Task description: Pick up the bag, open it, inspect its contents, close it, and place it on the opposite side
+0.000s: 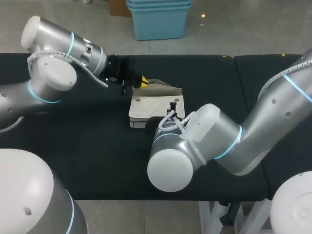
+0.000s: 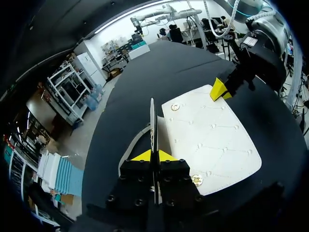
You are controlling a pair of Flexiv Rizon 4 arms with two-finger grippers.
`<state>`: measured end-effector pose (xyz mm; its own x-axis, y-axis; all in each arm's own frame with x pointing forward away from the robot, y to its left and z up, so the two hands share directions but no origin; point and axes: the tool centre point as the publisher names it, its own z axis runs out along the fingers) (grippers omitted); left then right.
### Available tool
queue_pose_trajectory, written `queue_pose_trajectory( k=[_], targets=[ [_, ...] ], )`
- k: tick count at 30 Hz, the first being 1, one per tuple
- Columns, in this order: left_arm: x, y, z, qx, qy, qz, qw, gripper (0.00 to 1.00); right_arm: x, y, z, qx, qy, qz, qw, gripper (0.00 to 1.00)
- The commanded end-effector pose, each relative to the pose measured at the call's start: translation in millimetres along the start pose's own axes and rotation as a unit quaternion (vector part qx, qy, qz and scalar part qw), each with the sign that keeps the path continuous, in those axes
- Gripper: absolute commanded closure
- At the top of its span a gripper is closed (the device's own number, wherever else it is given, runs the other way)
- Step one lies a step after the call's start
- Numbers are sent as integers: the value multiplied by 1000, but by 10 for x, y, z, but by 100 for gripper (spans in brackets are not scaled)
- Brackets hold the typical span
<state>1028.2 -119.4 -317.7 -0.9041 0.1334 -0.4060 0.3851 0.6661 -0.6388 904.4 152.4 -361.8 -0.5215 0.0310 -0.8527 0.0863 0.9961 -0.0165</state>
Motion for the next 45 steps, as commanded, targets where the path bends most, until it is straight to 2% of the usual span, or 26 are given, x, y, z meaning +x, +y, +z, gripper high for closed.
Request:
queue_pose_trajectory(
  k=[1, 2, 3, 6, 8, 10, 14, 19, 23, 29, 39, 42, 43, 45],
  targets=[
    [-50, -9, 56, -3, 55, 13, 998, 100, 32, -41, 6, -30, -7, 0, 1000, 100],
    [-26, -15, 66, -6, 52, 20, 998, 71, 32, -41, 6, -30, -7, 0, 1000, 100],
    [6, -24, 74, -10, 47, 28, 998, 55, 32, -41, 6, -30, -7, 0, 1000, 100],
    [95, -45, 83, -20, 32, 44, 998, 18, 32, -41, 6, -30, -7, 0, 1000, 100],
    [136, -57, 77, -20, 25, 49, 998, 7, 32, -41, 6, -30, -7, 0, 1000, 100],
    [187, -73, 71, -21, 13, 55, 998, 2, 32, -41, 6, -30, -7, 0, 1000, 100],
    [249, -59, 90, -17, -5, 49, 999, 2, 32, -41, 6, -30, -7, 0, 1000, 100],
    [282, -3, 242, -42, -11, 48, 998, 9, 32, -41, 6, -30, -7, 0, 1000, 100],
    [225, 75, 329, -46, -17, 41, 998, 13, 32, -41, 6, -30, -7, 0, 1000, 100],
    [104, 137, 449, -51, -21, 25, 998, 29, 32, -41, 6, -30, -7, 0, 1000, 100],
    [43, 158, 525, -44, -8, 11, 999, 36, 32, -41, 6, -30, -7, 0, 1000, 100],
    [34, 150, 529, -43, -10, 10, 999, 45, 32, -41, 6, -30, -7, 0, 1000, 100],
    [33, 149, 530, -42, -10, 9, 999, 52, 32, -41, 6, -30, -7, 0, 1000, 100],
    [44, 139, 542, -38, -9, 8, 999, 55, 32, -41, 6, -30, -7, 0, 1000, 100]
  ],
)
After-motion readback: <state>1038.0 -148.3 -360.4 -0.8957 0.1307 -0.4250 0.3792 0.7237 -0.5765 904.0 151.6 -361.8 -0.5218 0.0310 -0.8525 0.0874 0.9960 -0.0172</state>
